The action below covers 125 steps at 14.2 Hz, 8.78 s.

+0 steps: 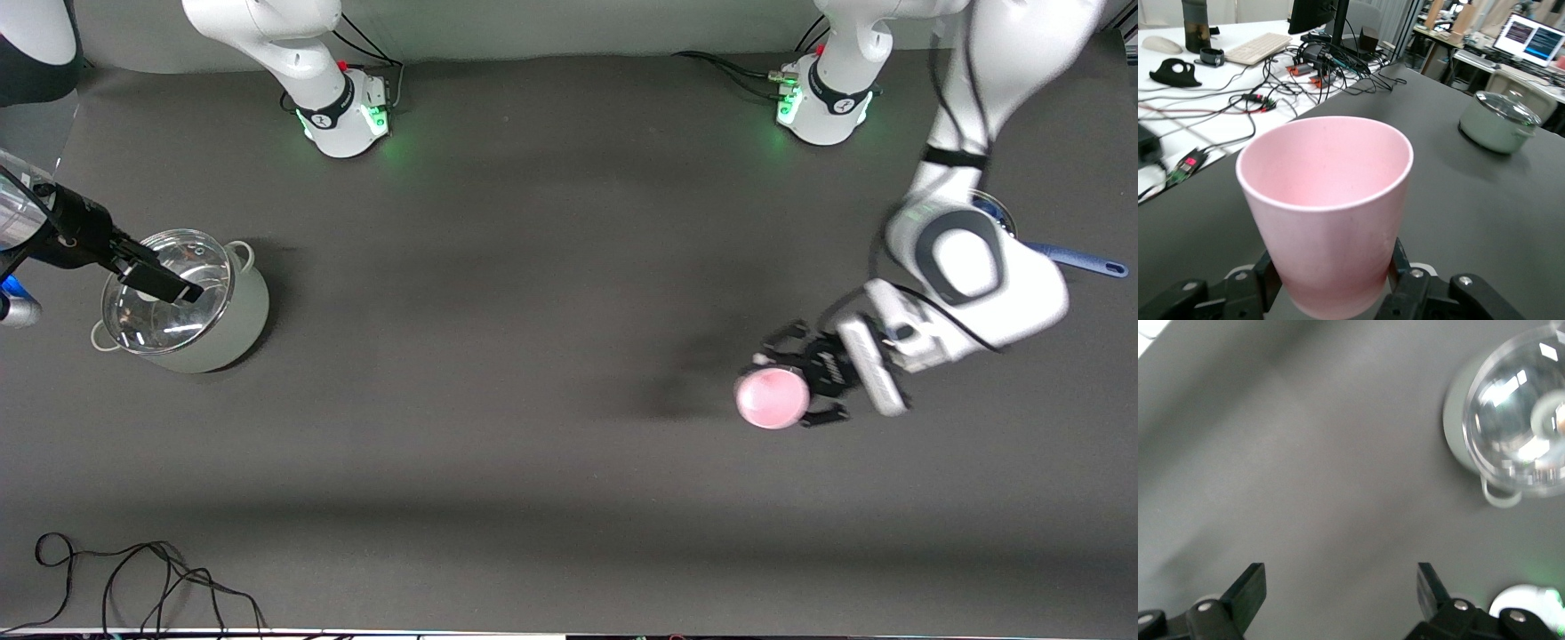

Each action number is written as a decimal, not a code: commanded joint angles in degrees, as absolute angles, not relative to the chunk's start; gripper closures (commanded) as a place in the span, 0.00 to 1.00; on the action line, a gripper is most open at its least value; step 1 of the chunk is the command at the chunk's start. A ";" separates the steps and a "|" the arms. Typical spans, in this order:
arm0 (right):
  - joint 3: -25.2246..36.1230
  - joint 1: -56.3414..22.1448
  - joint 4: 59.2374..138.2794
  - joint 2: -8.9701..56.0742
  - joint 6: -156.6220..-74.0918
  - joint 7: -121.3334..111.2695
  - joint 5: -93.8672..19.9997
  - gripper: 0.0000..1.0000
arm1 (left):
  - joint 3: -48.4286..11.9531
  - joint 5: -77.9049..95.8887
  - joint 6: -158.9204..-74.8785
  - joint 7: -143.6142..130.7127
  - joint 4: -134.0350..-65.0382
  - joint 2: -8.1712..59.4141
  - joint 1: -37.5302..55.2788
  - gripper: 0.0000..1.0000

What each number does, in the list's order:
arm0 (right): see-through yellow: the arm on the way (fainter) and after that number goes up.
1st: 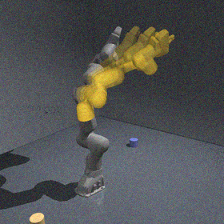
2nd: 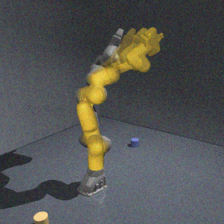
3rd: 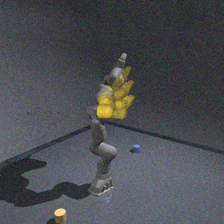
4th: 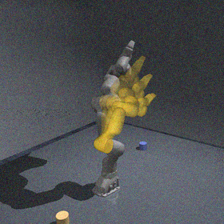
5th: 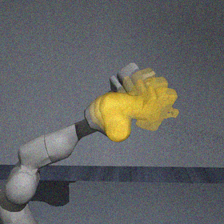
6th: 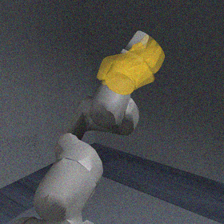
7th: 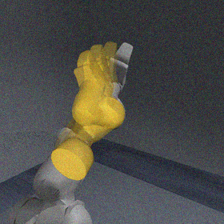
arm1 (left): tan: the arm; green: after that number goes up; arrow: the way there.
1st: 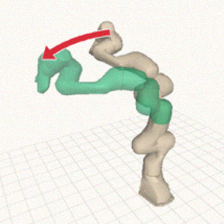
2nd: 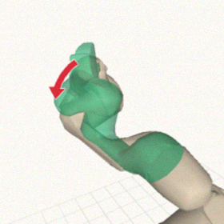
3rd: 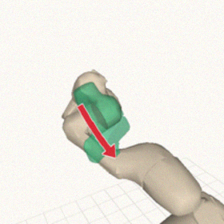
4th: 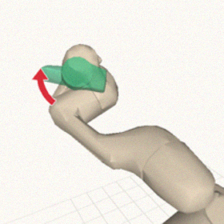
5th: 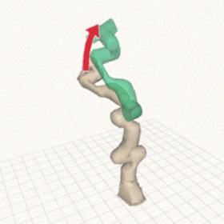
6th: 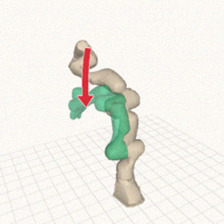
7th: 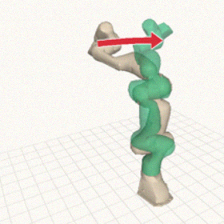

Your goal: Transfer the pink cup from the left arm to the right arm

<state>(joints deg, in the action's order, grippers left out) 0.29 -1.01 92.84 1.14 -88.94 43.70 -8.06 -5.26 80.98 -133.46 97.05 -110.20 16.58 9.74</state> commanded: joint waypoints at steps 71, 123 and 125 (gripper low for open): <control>21.69 -26.98 92.27 7.82 -89.90 30.44 -15.47 1.00 | -3.78 50.59 -101.73 51.64 -106.54 13.80 7.57 0.01; 26.54 -24.08 92.81 -0.26 -88.95 3.52 1.49 0.00 | 2.37 1.31 -93.34 2.37 -95.71 2.20 3.96 0.00; 26.54 -23.82 92.72 -0.26 -88.95 2.90 1.49 0.00 | 2.37 1.58 -93.86 2.29 -95.71 2.46 4.04 0.00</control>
